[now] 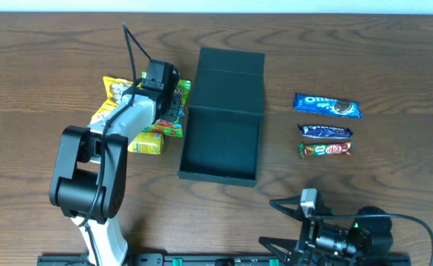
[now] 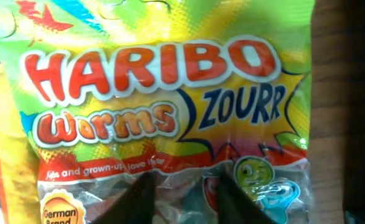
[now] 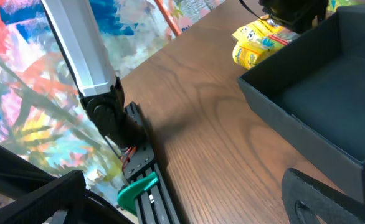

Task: Pack container
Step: 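Reach left gripper to the Haribo bag and grasp it, then carry the Haribo bag into the box and release it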

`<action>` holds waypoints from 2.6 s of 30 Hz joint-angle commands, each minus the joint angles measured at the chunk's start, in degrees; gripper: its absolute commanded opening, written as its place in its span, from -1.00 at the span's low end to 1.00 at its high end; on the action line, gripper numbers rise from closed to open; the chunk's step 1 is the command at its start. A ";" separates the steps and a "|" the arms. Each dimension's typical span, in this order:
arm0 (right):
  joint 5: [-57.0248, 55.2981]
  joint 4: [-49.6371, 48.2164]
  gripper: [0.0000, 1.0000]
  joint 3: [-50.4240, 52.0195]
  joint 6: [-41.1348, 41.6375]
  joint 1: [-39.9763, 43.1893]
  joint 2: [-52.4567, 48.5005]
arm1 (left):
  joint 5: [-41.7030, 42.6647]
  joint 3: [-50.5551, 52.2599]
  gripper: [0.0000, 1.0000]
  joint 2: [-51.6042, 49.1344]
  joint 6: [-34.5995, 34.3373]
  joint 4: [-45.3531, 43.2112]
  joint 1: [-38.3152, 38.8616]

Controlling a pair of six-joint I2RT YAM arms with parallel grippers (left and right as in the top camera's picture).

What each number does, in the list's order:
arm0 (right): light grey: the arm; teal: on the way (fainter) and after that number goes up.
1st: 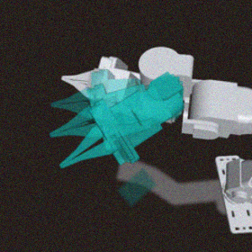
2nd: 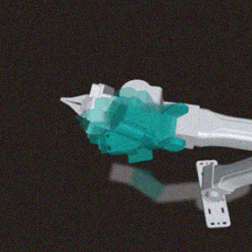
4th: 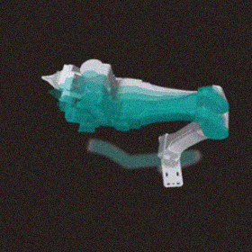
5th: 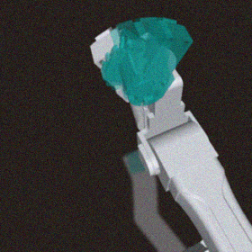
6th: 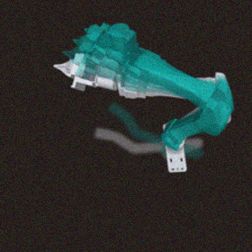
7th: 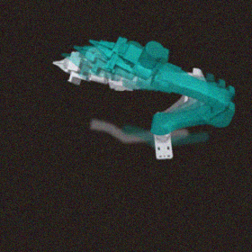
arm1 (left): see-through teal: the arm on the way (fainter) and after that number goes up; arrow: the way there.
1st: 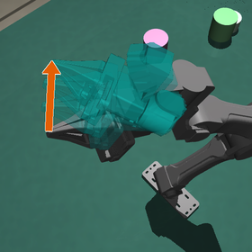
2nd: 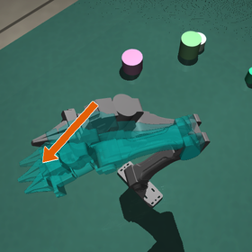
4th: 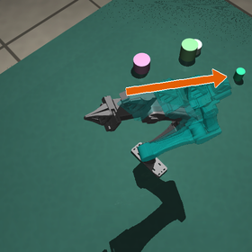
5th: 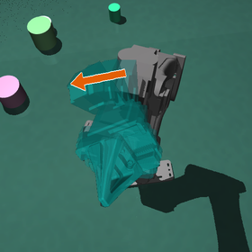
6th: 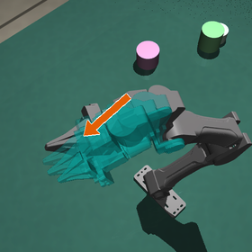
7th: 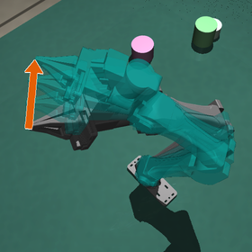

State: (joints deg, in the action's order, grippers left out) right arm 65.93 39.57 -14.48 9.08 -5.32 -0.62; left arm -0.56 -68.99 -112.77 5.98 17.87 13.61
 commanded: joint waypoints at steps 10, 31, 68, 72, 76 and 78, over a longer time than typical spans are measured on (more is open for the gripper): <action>-1.49 0.07 0.98 -0.02 0.74 -0.33 0.31 | -0.79 -4.20 -0.88 4.87 -4.90 10.88 -0.09; -2.93 0.04 0.98 -0.02 0.74 -0.33 0.31 | 0.59 -4.35 0.96 -5.35 -0.59 9.53 -0.20; -37.24 0.92 0.99 -9.18 12.46 -0.33 -22.23 | 2.45 2.69 -0.88 21.77 -26.53 20.59 24.68; -37.46 0.94 0.98 -11.72 11.30 -0.33 -25.94 | 2.10 3.26 -0.88 21.77 -26.53 20.63 25.59; -37.48 0.94 0.99 -12.59 10.32 -0.33 -26.01 | 1.53 1.16 -0.88 23.37 -26.56 20.87 25.77; -37.94 0.94 0.98 -12.59 10.36 -0.33 -26.01 | 1.46 0.33 -0.88 24.35 -27.30 20.85 25.81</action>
State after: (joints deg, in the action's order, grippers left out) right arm 28.60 40.49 -25.78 20.71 -5.32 -26.57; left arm 1.28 -66.26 -90.80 -20.99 38.79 39.18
